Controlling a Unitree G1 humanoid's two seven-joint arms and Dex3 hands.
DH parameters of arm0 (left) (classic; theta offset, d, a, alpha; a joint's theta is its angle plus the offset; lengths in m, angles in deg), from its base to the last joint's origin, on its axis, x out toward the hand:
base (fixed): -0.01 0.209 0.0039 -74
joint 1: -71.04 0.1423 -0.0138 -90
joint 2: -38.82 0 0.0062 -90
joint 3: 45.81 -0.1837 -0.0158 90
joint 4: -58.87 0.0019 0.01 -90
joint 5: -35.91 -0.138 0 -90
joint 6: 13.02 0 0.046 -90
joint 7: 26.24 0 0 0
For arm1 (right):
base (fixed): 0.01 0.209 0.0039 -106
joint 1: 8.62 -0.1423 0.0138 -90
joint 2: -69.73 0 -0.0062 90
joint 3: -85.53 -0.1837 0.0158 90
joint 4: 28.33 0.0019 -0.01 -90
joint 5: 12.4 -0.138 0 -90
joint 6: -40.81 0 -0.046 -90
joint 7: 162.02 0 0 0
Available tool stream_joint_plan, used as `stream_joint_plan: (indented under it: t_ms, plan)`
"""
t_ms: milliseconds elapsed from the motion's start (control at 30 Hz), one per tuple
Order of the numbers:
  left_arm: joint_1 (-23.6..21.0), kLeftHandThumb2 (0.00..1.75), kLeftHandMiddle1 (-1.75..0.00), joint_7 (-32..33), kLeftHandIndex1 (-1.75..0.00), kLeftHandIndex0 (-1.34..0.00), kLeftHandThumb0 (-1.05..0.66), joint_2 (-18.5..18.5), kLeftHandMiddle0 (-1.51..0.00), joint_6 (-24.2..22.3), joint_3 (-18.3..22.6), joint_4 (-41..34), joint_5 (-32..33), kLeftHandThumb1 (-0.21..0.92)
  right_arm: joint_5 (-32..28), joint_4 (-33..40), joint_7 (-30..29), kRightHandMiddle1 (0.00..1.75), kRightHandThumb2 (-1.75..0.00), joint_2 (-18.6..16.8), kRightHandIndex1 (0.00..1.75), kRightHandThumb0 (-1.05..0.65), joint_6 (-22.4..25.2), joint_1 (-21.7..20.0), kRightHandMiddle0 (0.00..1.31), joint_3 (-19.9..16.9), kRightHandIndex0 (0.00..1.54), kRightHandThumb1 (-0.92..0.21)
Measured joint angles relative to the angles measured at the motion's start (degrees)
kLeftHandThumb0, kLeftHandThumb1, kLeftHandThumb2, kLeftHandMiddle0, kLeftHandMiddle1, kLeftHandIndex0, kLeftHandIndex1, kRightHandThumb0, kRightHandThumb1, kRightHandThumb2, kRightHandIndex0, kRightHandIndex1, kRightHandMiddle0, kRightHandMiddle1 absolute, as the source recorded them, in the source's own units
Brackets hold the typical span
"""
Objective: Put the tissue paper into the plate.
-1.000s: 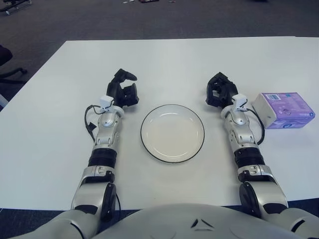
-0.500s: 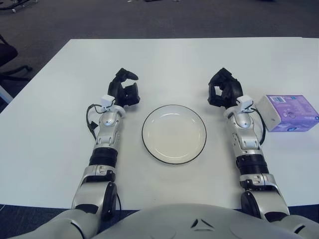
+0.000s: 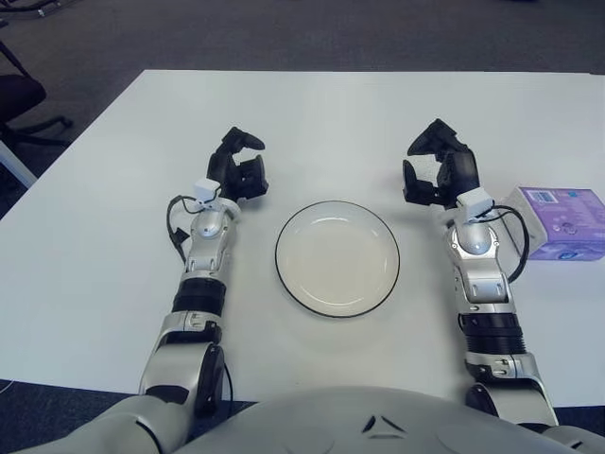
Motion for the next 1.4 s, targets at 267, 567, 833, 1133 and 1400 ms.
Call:
stream_joint_plan:
  t_ms: [267,567,833,1133,1400]
  plan:
    - [-0.59,1.25,-1.75,0.0,-1.75,-0.57,-0.46,-0.37,-1.3,0.05,-0.05,0.0,-0.01,0.37,6.51,6.21,0.59,1.75,-1.14,1.95,1.75,-0.44,2.15,1.57,0.5,-1.5,0.84,-0.46]
    - [-1.44,1.25,-1.75,0.0,-1.75,-0.57,-0.46,-0.57,-1.3,0.02,-0.07,-0.17,-0.04,0.37,17.52,12.25,1.46,1.75,-1.07,8.37,1.75,-0.42,3.43,3.36,0.46,-2.66,0.71,-0.51]
    - [-0.99,1.25,-1.75,0.0,-1.75,-0.57,-0.46,0.23,-1.3,0.04,0.05,0.1,-0.04,0.37,23.99,9.57,0.11,1.75,-1.05,15.61,1.6,-0.05,1.79,7.35,0.31,-3.87,0.54,-0.51]
    - [-0.07,1.26,-1.75,-0.05,-1.75,-0.57,-0.46,1.79,-1.29,0.04,0.21,0.86,-0.03,0.37,31.24,7.63,-3.68,1.43,-0.61,24.15,1.11,-0.67,-0.86,8.61,0.05,-5.65,0.15,-0.87]
    - [0.3,1.26,-1.75,-0.34,-1.75,-0.57,-0.46,1.93,-1.29,0.04,0.24,1.53,0.0,0.37,35.57,11.01,0.89,1.0,-0.53,30.88,0.58,-0.86,1.2,14.79,0.0,-10.03,0.01,-0.92]
